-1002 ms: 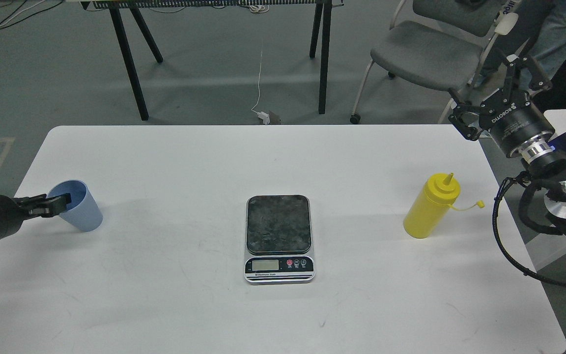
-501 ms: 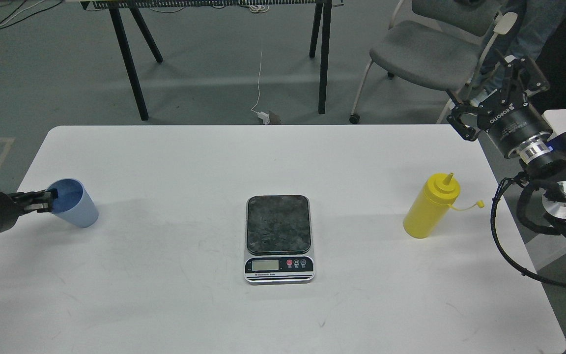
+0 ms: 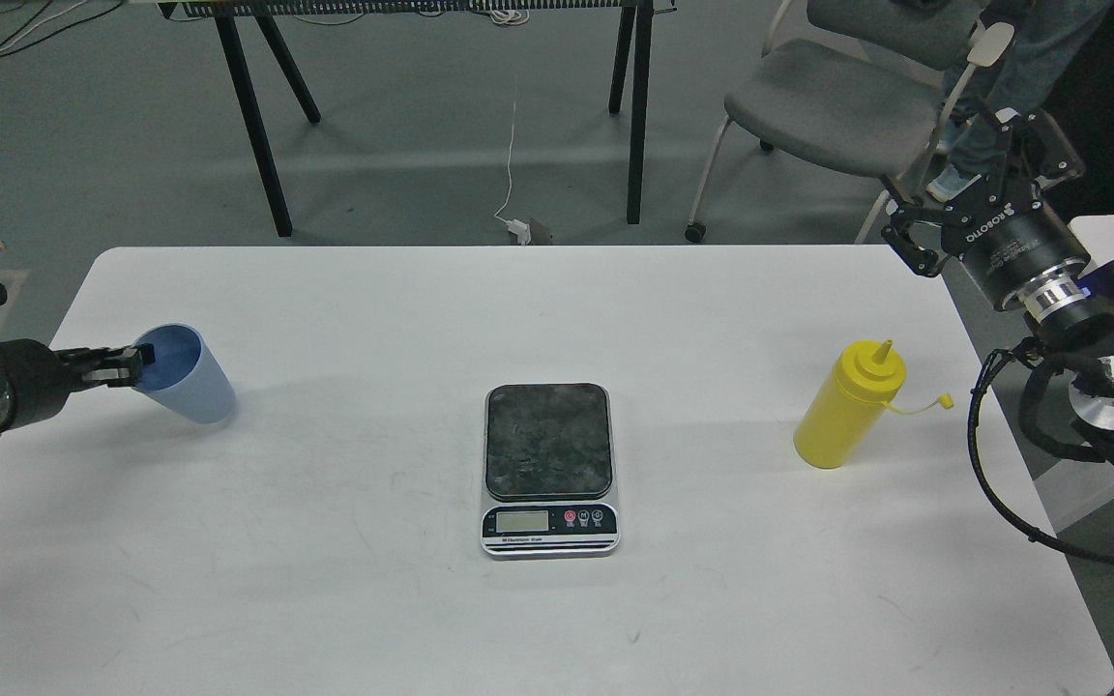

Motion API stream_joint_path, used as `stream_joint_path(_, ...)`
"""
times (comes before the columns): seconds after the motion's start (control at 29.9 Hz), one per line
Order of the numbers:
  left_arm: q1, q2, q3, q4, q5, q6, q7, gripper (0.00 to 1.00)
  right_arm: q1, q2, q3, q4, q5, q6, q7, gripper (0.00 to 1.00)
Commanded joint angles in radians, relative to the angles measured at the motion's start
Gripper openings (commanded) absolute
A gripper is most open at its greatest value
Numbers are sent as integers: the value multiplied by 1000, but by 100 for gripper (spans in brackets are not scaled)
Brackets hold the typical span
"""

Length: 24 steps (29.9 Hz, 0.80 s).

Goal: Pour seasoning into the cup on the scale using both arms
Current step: 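Lift the blue cup and lower it onto the scale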

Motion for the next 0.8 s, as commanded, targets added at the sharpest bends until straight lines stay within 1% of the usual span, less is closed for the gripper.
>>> stream_joint_path(0.0,-95,-1,-1,-105,11,-76,0,4,0,0,2,-2,0,0,0,99)
stream_joint_path(0.17,-229,-16,-1,-266,89,-159,0,5,0,0,5,-2,0,0,0,99)
stream_joint_path(0.23,-263,-74,-1,-303,149,-195,0,5,0,0,5,-3,0,0,0,99)
stream_joint_path(0.33,-310,-160,1,-303,253,-239,0,5,0,0,9,-8,0,0,2,99)
stream_joint_path(0.5,-362,-288,2,-303,301,-281,0,5,-5,0,12,-6,0,0,3,99)
stream_joint_path(0.67,-395,-361,1,-302,304,-305,0,5,-5,-1,12,-8,0,0,3,99)
stream_joint_path(0.77,-395,-381,2,-302,304,-308,0,6,-6,-1,12,-5,0,0,3,99)
